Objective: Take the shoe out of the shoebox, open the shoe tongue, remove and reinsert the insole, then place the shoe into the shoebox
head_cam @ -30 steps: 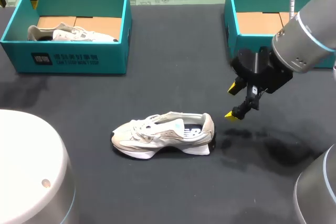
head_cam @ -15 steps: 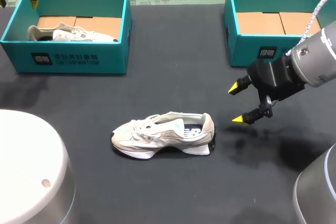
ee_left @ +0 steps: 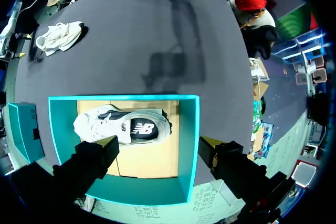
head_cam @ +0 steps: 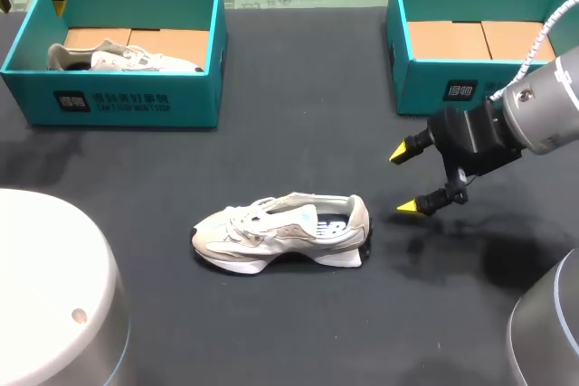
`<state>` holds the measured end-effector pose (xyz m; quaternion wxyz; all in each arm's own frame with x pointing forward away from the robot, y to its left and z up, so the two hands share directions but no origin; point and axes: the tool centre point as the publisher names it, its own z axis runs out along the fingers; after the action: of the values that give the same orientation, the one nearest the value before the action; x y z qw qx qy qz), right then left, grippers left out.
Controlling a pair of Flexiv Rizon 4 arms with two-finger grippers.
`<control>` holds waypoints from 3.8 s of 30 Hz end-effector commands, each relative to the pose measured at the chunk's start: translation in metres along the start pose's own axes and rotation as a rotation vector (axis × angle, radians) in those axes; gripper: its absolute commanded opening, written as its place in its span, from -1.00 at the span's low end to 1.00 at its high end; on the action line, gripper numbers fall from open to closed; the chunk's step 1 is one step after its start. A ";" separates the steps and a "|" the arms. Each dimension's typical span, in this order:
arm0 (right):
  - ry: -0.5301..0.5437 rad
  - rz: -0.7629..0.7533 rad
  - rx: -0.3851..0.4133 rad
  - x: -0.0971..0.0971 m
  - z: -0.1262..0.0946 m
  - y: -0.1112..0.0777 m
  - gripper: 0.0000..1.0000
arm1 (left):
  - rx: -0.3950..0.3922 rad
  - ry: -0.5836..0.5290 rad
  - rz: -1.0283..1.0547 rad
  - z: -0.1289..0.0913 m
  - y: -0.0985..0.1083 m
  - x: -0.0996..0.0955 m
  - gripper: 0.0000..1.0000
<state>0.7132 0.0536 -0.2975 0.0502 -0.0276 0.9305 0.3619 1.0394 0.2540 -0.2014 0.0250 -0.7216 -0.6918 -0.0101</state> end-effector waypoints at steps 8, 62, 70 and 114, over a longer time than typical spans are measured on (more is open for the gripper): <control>-0.041 -0.024 -0.143 0.028 0.012 -0.044 1.00 | 0.000 0.002 0.000 0.000 0.000 0.000 1.00; -0.118 0.205 -0.321 0.031 0.103 -0.039 1.00 | 0.000 0.002 0.000 0.000 0.000 0.000 1.00; -0.112 0.197 -0.329 0.026 0.114 -0.034 1.00 | 0.000 0.002 0.000 0.000 0.000 0.000 1.00; -0.047 0.190 -0.370 0.027 0.156 -0.003 0.98 | 0.000 0.002 0.000 0.000 0.000 0.000 1.00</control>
<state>0.6982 0.1517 -0.4156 0.0315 0.0592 0.8441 0.5320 1.0394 0.2542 -0.2014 0.0250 -0.7216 -0.6918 -0.0101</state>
